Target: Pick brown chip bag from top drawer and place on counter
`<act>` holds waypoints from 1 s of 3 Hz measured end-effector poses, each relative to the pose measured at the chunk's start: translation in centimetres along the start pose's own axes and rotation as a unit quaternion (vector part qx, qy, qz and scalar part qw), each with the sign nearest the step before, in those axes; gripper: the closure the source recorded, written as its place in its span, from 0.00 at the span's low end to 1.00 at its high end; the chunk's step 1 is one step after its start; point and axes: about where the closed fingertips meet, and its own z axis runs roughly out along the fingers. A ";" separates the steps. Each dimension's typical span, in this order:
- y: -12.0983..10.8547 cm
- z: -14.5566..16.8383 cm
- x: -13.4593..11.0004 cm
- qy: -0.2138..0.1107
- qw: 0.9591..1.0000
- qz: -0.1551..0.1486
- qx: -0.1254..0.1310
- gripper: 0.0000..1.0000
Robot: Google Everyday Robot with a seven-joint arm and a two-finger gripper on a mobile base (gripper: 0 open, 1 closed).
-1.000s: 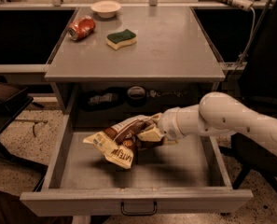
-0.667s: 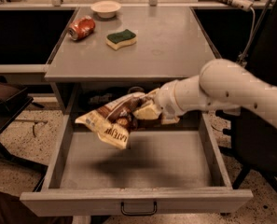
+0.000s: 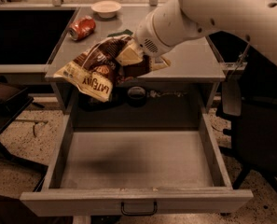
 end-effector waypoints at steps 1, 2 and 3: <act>0.0 0.0 0.0 0.000 1.000 0.000 0.000 1.00; -3.4 0.5 0.0 0.020 0.999 -0.002 0.031 1.00; -10.7 2.4 -0.2 0.073 0.993 0.026 0.085 1.00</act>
Offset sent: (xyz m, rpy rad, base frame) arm 0.1336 -0.0493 0.0279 -0.1714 -0.1100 -0.2255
